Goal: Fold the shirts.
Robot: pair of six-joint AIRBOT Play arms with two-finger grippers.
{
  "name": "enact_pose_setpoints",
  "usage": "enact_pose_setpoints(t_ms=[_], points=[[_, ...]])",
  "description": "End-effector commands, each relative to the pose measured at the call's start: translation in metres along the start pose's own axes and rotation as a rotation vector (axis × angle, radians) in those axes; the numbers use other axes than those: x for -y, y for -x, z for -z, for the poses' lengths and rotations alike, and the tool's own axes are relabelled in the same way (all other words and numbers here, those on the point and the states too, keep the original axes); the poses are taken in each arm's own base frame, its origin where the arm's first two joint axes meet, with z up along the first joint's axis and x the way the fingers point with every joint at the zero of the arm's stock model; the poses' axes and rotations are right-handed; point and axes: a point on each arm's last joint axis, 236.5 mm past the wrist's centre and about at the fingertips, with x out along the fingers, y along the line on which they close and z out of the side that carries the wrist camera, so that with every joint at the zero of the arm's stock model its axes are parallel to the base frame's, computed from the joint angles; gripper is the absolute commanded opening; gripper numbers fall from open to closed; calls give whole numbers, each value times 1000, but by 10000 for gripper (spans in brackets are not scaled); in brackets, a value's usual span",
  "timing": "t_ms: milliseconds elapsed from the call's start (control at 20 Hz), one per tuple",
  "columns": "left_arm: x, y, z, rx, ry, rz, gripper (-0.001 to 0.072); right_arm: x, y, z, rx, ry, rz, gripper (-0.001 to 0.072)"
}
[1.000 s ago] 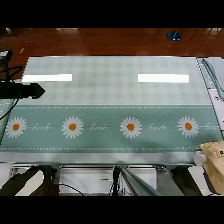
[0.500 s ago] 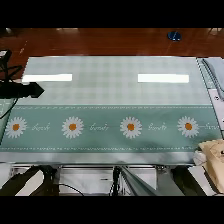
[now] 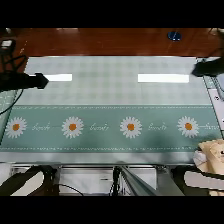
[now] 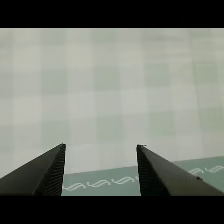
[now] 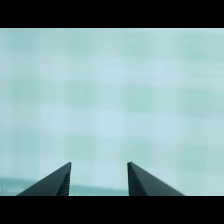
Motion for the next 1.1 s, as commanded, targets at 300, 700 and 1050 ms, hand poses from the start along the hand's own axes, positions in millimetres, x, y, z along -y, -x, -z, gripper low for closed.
enact_pose_setpoints(t_ms=[300,700,1050], points=[[52,-63,47,-293,-74,119,535,-122,-13,59,-331,61,-111,394],[64,-53,30,-286,-192,78,534,-108,-12,70,-278,41,-30,395],[63,-53,30,-286,-190,77,535,-108,-12,70,-277,42,-30,395]])
